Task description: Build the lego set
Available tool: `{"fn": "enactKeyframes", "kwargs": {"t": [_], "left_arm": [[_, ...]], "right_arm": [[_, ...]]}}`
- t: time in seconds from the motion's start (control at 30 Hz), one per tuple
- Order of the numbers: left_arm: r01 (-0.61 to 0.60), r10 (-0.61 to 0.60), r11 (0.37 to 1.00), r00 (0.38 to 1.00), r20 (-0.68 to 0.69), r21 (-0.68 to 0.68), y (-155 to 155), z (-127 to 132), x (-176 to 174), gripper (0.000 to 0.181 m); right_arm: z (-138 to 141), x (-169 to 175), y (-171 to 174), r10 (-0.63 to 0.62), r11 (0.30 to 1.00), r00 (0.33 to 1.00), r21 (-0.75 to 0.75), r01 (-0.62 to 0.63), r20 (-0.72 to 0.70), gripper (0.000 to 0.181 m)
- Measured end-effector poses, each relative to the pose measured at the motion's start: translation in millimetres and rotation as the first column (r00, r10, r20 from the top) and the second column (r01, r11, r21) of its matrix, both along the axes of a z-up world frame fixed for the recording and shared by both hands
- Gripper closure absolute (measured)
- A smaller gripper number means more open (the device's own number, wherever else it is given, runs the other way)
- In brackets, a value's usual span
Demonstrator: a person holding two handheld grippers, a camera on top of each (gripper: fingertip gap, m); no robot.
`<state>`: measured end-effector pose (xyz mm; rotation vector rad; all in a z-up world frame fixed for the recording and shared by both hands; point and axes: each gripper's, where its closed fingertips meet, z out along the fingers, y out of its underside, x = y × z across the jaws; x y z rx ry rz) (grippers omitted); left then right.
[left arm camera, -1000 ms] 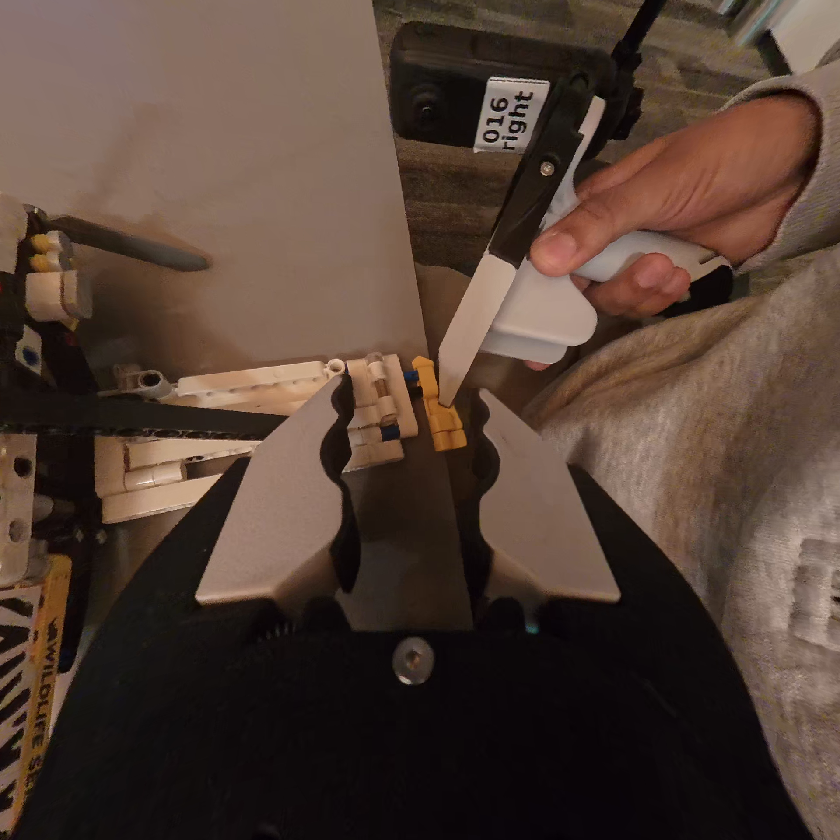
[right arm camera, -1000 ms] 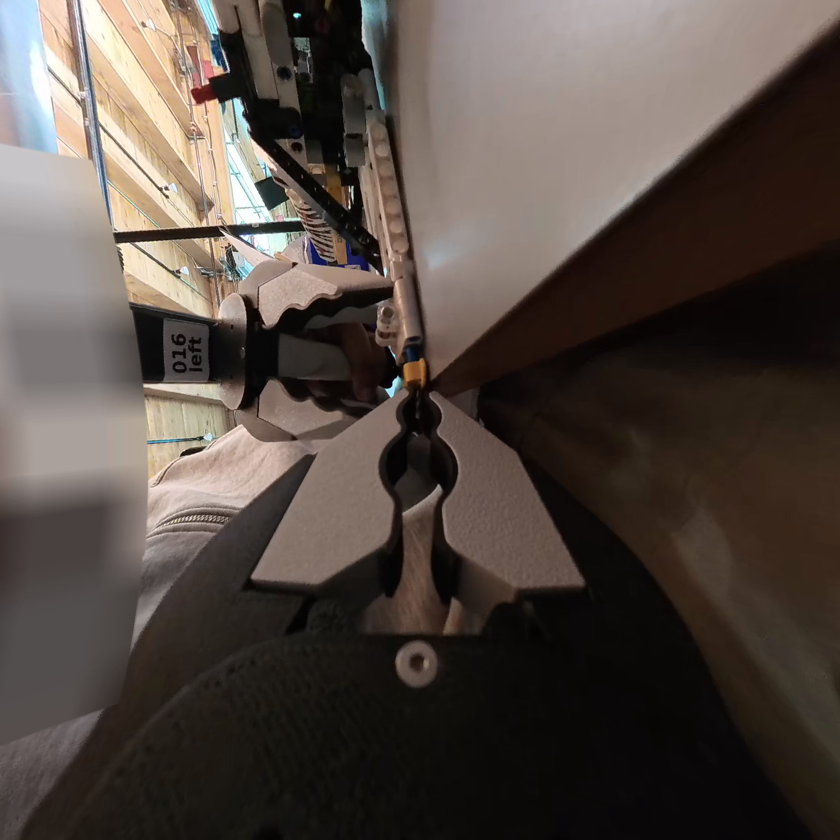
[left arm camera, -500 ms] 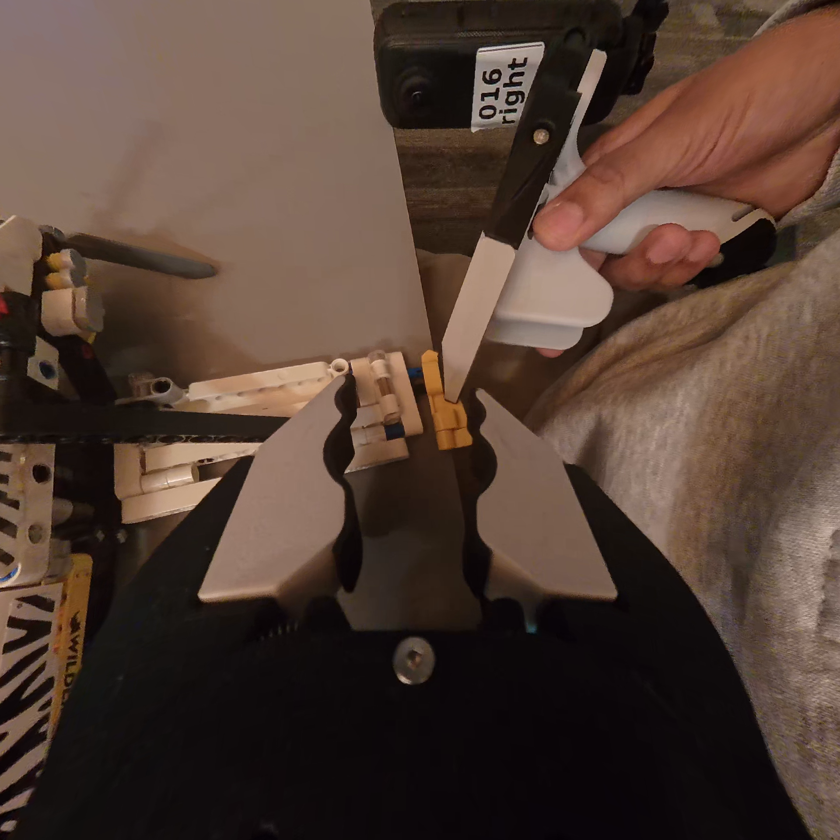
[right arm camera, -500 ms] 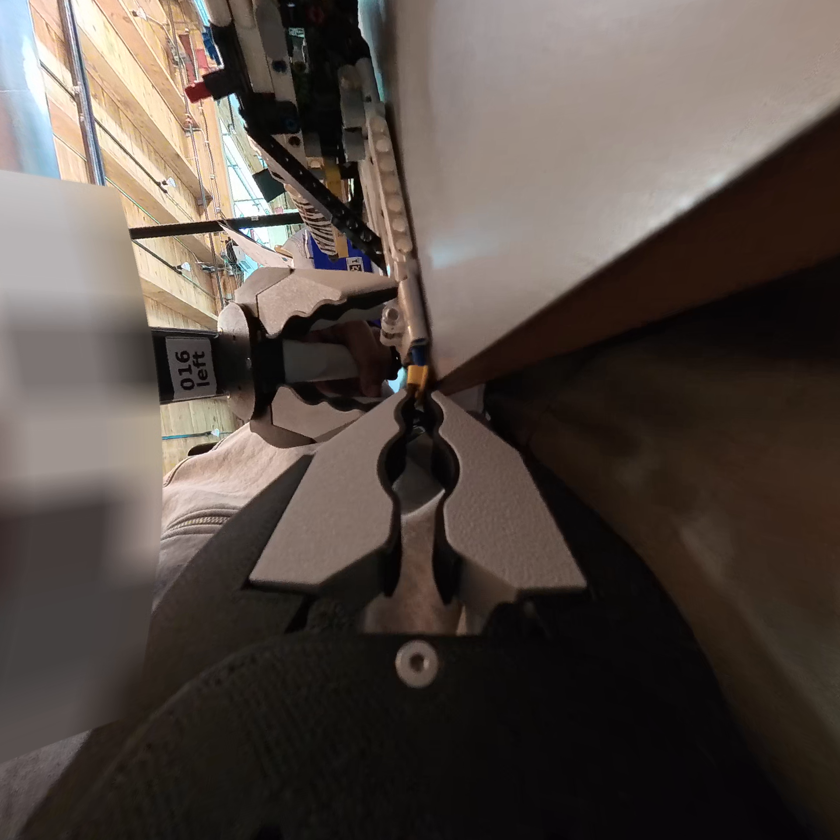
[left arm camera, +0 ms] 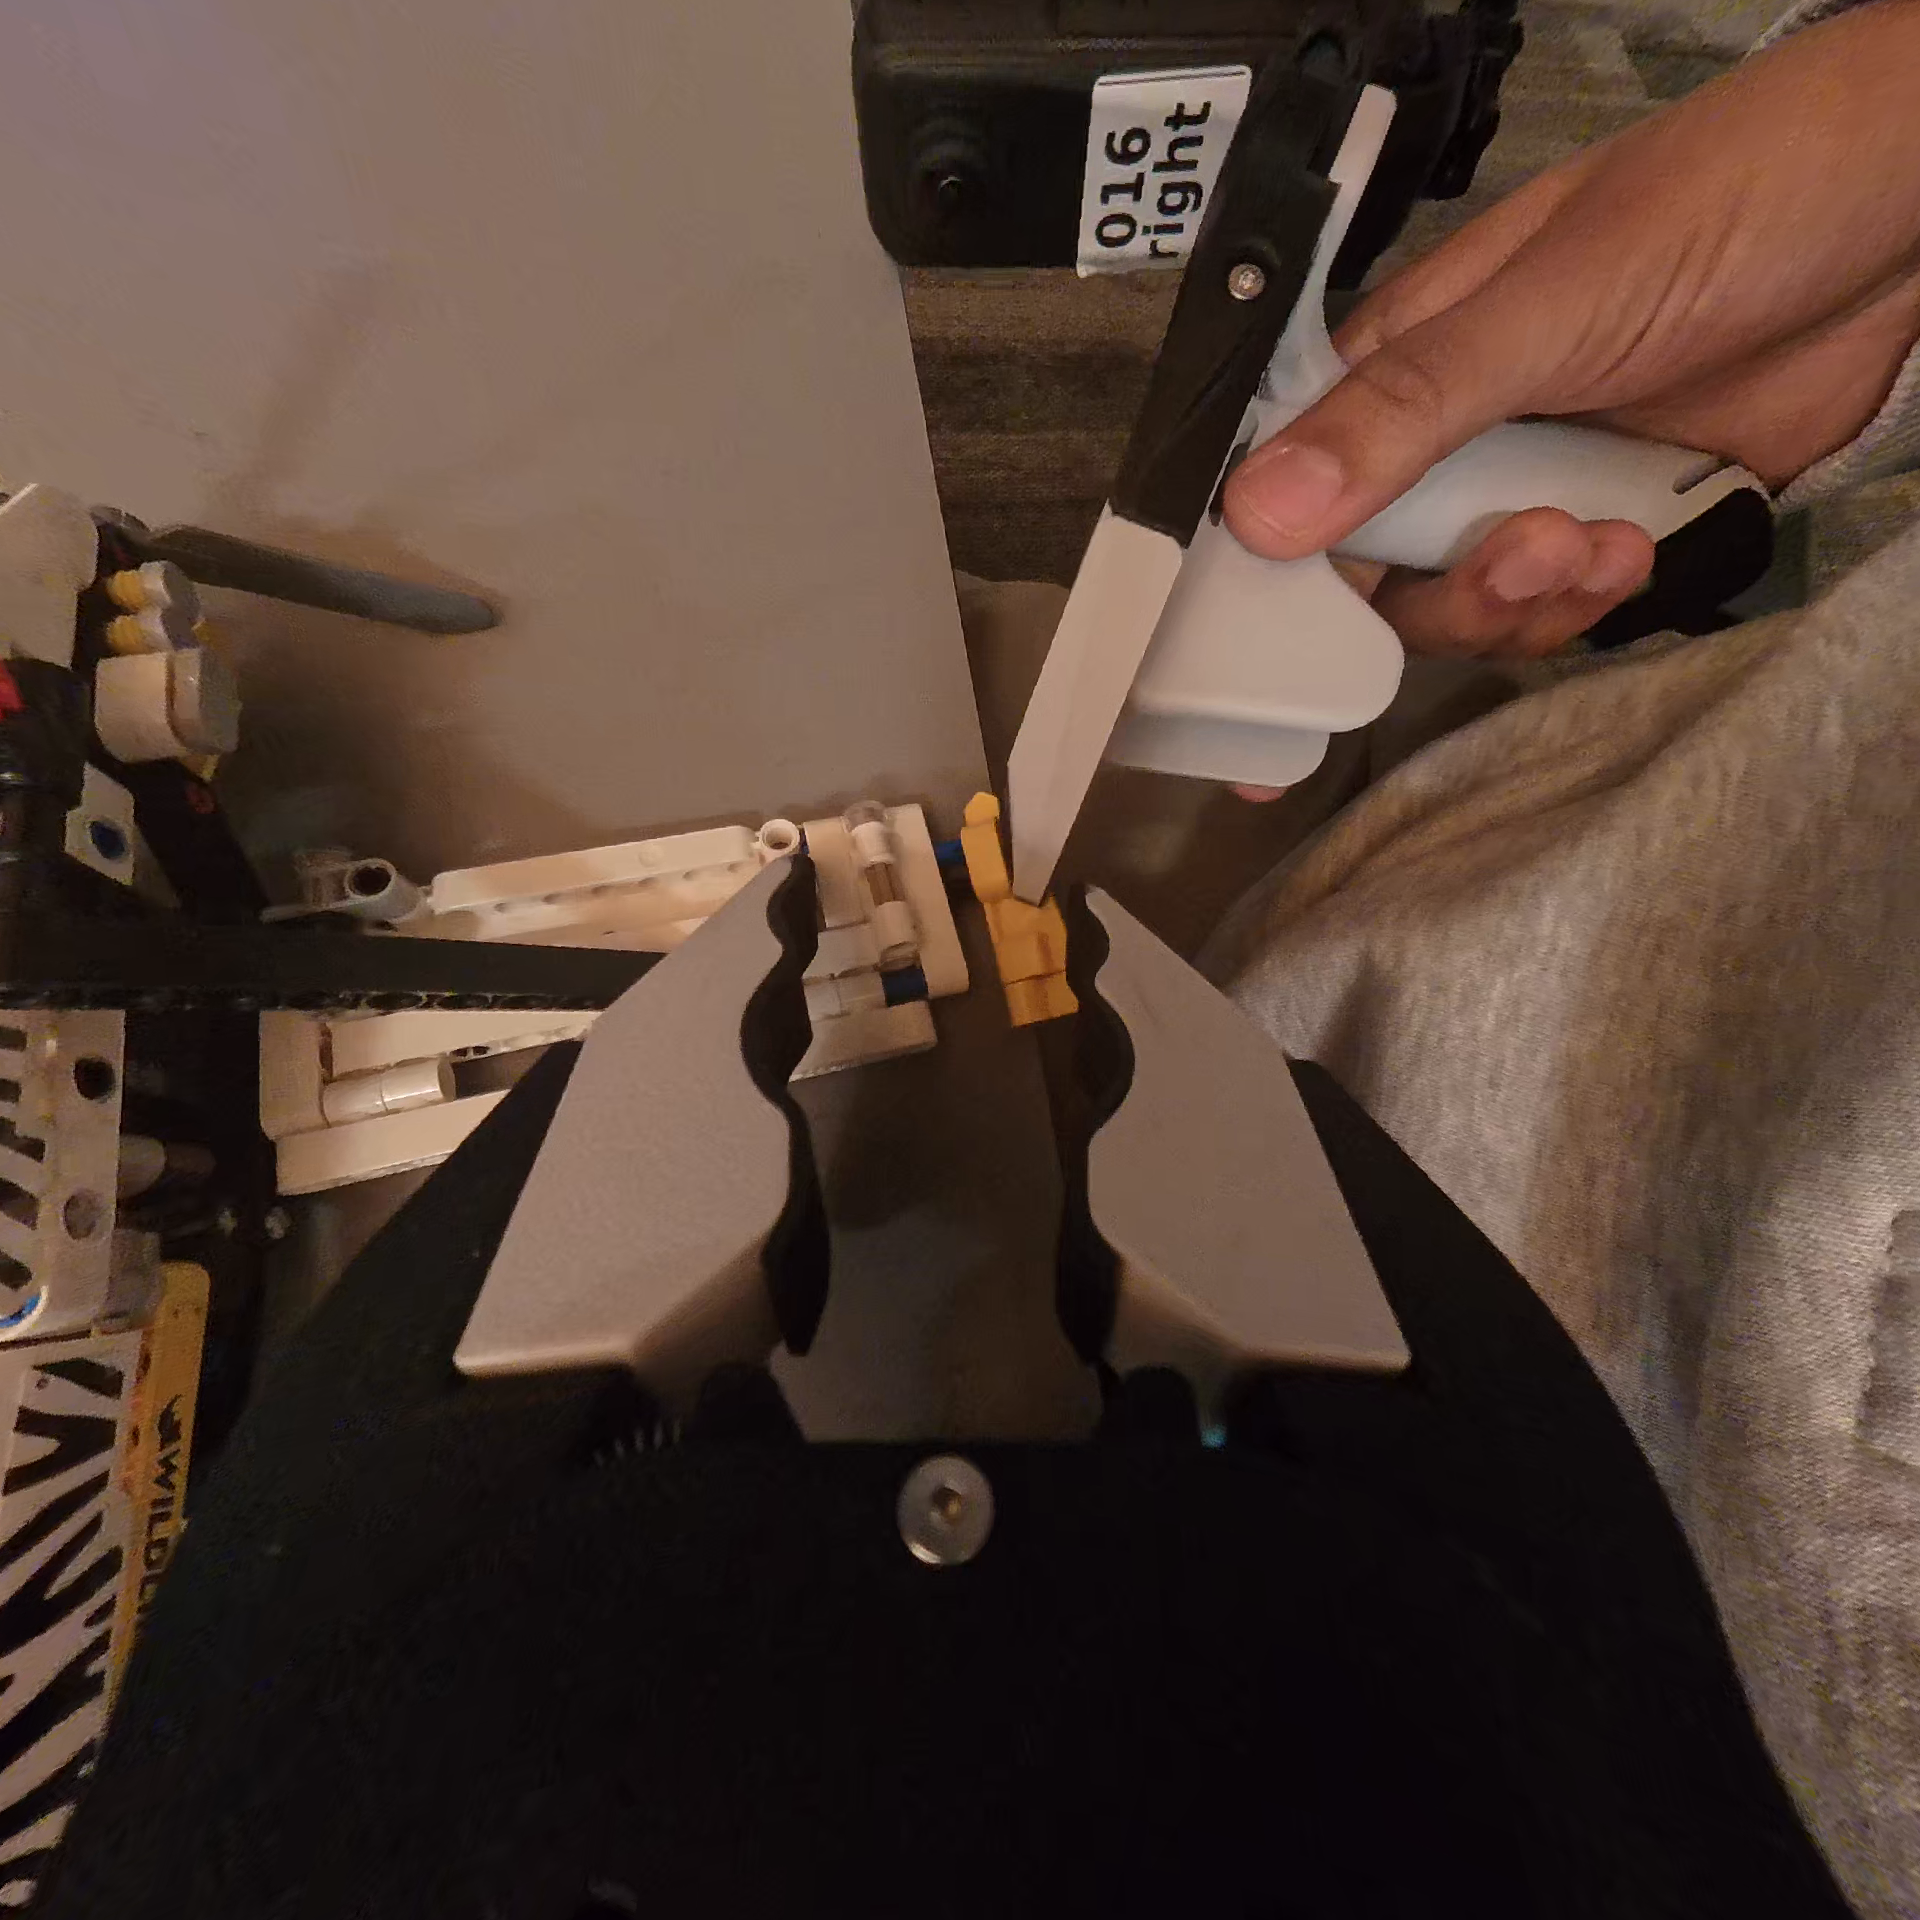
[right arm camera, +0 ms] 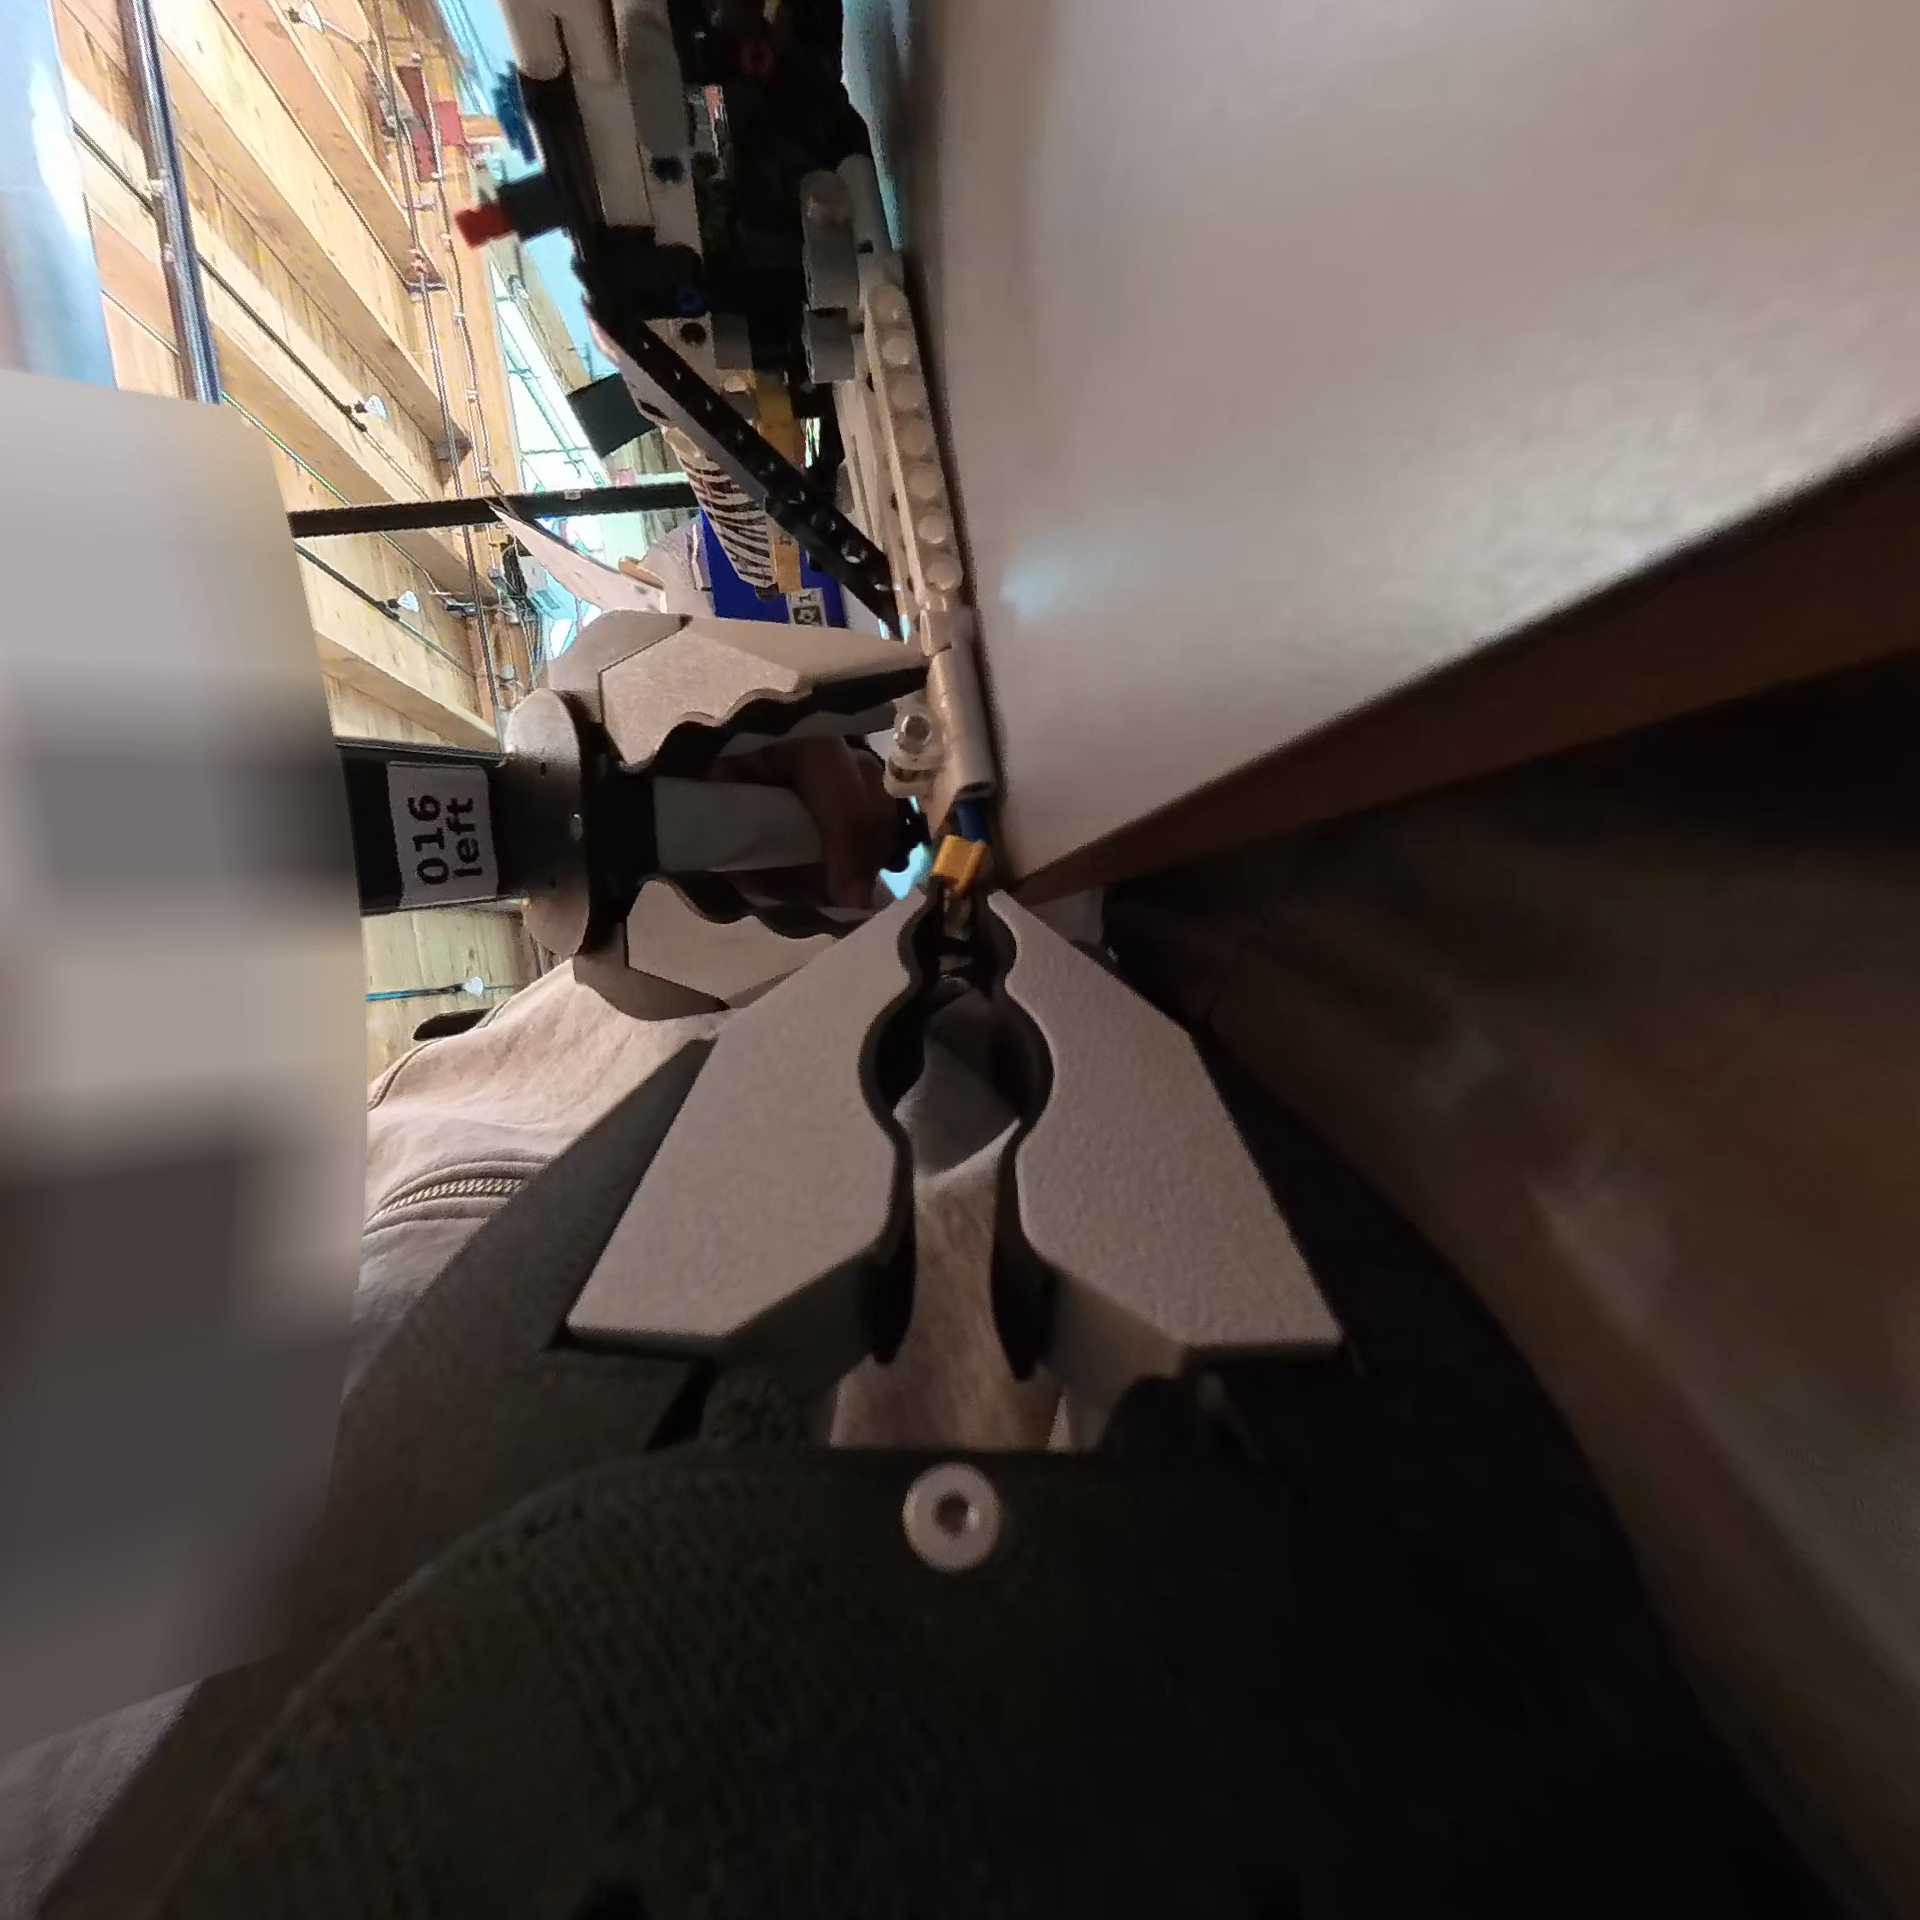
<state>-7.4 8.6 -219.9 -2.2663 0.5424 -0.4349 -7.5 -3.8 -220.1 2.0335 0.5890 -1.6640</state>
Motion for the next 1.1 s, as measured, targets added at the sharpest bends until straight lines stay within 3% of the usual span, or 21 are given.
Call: {"fn": "enactKeyframes", "kwargs": {"t": [0.77, 1.1], "left_arm": [[-0.001, 0.001, 1.000, 1.000, 0.016, -0.006, 0.1, 0.4, -1.0, 0.136], [-0.004, 0.004, 1.000, 1.000, 0.015, -0.006, 0.5, 0.3, -1.4, 0.136]], "right_arm": [[-2.7, 8.3, 10.1, -0.017, 0.995, 1.000, 0.103, 0.017, 0.002, 0.181], [-2.0, 6.0, 6.6, -0.032, 0.997, 0.999, 0.075, 0.032, -0.007, 0.181]]}}
